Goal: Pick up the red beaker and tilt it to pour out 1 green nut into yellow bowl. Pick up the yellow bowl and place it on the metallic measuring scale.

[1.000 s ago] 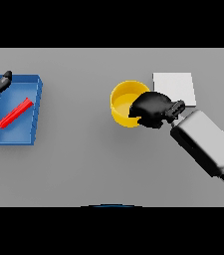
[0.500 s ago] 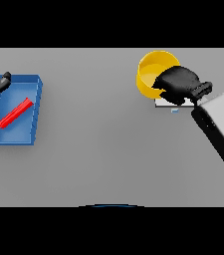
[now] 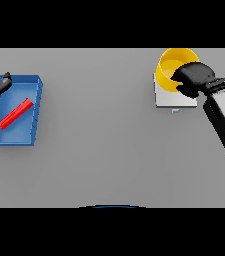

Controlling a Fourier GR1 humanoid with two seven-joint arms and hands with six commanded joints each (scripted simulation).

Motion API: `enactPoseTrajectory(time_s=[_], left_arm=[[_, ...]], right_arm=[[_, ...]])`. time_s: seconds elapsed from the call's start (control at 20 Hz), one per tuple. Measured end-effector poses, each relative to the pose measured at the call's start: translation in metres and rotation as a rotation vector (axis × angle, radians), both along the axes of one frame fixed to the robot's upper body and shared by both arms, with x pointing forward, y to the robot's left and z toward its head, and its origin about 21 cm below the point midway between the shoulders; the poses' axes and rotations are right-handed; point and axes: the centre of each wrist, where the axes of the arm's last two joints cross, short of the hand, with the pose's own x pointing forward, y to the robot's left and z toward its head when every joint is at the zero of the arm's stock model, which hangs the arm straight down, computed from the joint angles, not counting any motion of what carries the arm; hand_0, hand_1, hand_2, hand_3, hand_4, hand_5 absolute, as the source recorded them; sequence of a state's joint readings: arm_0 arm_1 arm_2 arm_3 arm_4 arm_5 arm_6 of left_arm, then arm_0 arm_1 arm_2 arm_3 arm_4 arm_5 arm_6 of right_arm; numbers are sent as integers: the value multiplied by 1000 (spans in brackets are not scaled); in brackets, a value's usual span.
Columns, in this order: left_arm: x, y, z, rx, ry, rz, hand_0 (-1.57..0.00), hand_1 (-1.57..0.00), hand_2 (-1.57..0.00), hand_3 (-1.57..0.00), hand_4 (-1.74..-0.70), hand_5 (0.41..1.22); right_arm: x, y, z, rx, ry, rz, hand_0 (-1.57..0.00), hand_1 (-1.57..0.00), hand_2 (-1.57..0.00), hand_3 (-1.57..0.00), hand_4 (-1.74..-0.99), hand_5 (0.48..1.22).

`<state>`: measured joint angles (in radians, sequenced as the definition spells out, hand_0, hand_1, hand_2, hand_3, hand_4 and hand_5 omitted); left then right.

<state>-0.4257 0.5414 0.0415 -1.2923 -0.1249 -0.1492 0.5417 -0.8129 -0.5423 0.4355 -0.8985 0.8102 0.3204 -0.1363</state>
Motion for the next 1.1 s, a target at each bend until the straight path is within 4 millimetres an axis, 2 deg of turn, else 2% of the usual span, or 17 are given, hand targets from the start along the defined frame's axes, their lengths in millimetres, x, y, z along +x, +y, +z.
enactPoseTrajectory(time_s=[0.25,0.35,0.55,0.6,0.65,0.7,0.8,0.9,1.0,1.1], left_arm=[[2,2,-2,12,2,1,1,1,1,1,-858,809],[2,2,2,13,4,4,1,1,1,1,-851,802],[-2,4,1,10,11,-2,1,1,1,1,-844,783],[-1,4,3,9,12,1,1,1,1,1,-842,780],[-4,3,2,12,7,-7,1,1,1,1,-838,779],[-2,3,1,18,13,-5,1,1,1,1,-836,775],[-1,0,0,9,12,-9,1,1,1,1,-836,774],[-1,-1,1,6,8,-8,1,1,1,1,-835,768],[-1,0,1,-5,9,-2,1,1,1,1,-840,764],[0,2,2,0,9,-3,1,1,1,1,-831,754]], right_arm=[[5,-14,-15,11,33,-39,-1571,-1571,-1386,-1374,-1741,1221],[4,-10,-25,11,46,-47,-1571,-1571,-1380,-1392,-1741,1221],[8,-12,-25,16,66,-64,-1571,-1571,-1374,-1448,-1741,1221],[7,-14,-28,15,74,-58,-1571,-1571,-1404,-1376,-1741,1221],[7,-16,-28,19,76,-59,-1565,-1496,-1437,-1249,-1741,1221],[7,-14,-30,17,72,-63,-1558,-1428,-1343,-1110,-1682,1221],[5,-16,-30,18,83,-72,-1335,-1125,-1007,-816,-1592,1074],[4,-18,-30,48,102,-93,-946,-811,-708,-576,-1535,965],[4,-15,-31,68,127,-107,-605,-556,-470,-391,-1496,890],[6,-16,-26,76,129,-118,-387,-380,-300,-258,-1476,847]])
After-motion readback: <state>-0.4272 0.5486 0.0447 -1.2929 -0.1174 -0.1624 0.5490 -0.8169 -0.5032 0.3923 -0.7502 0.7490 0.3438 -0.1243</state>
